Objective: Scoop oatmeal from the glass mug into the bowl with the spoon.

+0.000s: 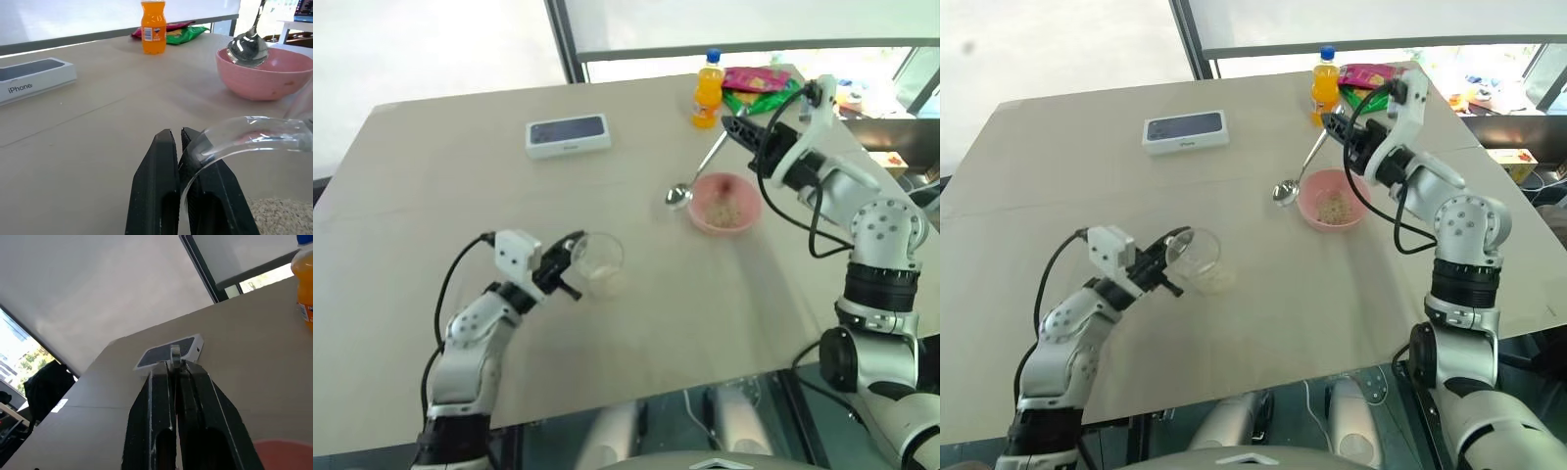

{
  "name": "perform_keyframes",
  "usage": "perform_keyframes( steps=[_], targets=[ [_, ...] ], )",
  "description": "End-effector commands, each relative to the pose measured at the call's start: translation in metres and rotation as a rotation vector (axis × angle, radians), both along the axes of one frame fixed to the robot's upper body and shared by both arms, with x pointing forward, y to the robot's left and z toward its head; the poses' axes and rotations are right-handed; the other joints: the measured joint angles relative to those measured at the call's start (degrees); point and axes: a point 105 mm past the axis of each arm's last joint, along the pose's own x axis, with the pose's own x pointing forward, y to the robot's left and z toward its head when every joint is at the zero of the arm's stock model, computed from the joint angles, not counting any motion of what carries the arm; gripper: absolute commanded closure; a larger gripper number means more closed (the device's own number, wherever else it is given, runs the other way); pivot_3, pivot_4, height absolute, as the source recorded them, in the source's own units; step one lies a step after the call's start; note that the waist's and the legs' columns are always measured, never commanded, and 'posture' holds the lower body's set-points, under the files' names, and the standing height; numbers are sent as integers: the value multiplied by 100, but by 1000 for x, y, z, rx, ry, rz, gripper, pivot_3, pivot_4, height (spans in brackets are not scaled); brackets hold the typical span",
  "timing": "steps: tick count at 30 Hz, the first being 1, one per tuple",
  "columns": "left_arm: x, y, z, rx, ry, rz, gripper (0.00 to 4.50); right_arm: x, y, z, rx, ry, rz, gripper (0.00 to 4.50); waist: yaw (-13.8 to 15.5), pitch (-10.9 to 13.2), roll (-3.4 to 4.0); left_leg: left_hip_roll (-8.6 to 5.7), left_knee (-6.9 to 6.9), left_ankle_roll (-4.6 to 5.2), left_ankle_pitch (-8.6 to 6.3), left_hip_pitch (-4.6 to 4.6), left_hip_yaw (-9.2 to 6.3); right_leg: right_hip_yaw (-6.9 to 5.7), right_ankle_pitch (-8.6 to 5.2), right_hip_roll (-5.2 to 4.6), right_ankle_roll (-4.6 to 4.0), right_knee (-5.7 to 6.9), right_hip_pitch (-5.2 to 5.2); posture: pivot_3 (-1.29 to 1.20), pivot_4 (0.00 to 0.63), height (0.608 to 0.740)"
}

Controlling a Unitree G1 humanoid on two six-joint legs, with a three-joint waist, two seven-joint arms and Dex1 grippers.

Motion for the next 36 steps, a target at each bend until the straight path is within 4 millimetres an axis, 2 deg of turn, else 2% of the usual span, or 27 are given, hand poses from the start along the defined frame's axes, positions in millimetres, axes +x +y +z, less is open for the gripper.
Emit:
perform_keyframes(
  steps=[1, 5, 8, 10, 13, 16, 20, 25, 29, 32, 36],
  targets=[
    [22, -2, 14, 55, -28, 48, 4443, -17, 4, 50, 40, -152, 34, 4500, 1, 0, 0, 0, 0, 0, 0, 0, 0, 0, 0, 0, 0, 0, 0, 0, 150, 740],
    [50, -8, 28, 92, -38, 62, 4443, -28, 13, 76, 73, -215, 74, 4500, 3, 0, -1, -5, 0, -23, 13, -4, -2, -2, 0, 0, 0, -3, -1, 0, 150, 740],
    [69, -16, 38, 104, -43, 52, 4443, -35, 28, 84, 77, -238, 115, 4500, -8, 0, -1, -6, 0, -24, 14, -8, -2, -2, 0, -1, 0, -6, -2, 0, 150, 740],
    [80, -23, 44, 109, -42, 31, 4443, -38, 38, 81, 58, -243, 140, 4500, -26, 0, -1, -8, 0, -24, 14, -9, -2, -2, 0, -1, 0, -8, -3, 0, 150, 740],
    [93, -38, 45, 90, -24, -4, 4443, -31, 46, 58, -6, -209, 129, 4500, -23, 0, -3, -9, 0, -24, 14, -12, -2, 0, 0, -3, 1, -5, -7, 0, 150, 740],
    [97, -46, 43, 71, -10, -30, 4443, -21, 47, 36, -111, -186, 75, 4500, -20, 0, -3, -9, 2, -25, 15, -14, -3, -1, 0, -3, 1, -5, -8, 0, 150, 740],
    [100, -49, 42, 74, -8, -35, 4443, -21, 52, 12, -283, -223, 59, 4500, -21, 0, -3, -10, 3, -25, 15, -15, -1, 0, 0, -4, 1, -4, -11, 0, 150, 740],
    [104, -63, 42, 82, -15, -62, 4443, -25, 73, -13, -477, -301, 90, 4500, -20, -1, -3, -12, 7, -25, 15, -15, -1, -1, 0, -4, 1, -1, -11, 0, 150, 740],
    [107, -68, 46, 85, -31, -64, 4443, -29, 84, -26, -502, -285, 134, 4500, -16, 0, -4, -11, 8, -25, 15, -15, -3, -1, 0, -3, 1, 0, -11, 0, 150, 740],
    [106, -70, 46, 107, -46, -67, 4443, -33, 89, -36, -444, -179, 187, 4500, -19, 0, -5, -11, 8, -26, 15, -15, -3, -1, 0, -3, 1, -1, -11, 0, 150, 740],
    [105, -71, 42, 114, -47, -69, 4443, -22, 74, -27, -284, -23, 133, 4500, -11, -1, -5, -10, 8, -26, 15, -15, -6, -1, 0, -4, 1, 0, -11, 0, 150, 740]
  ],
)
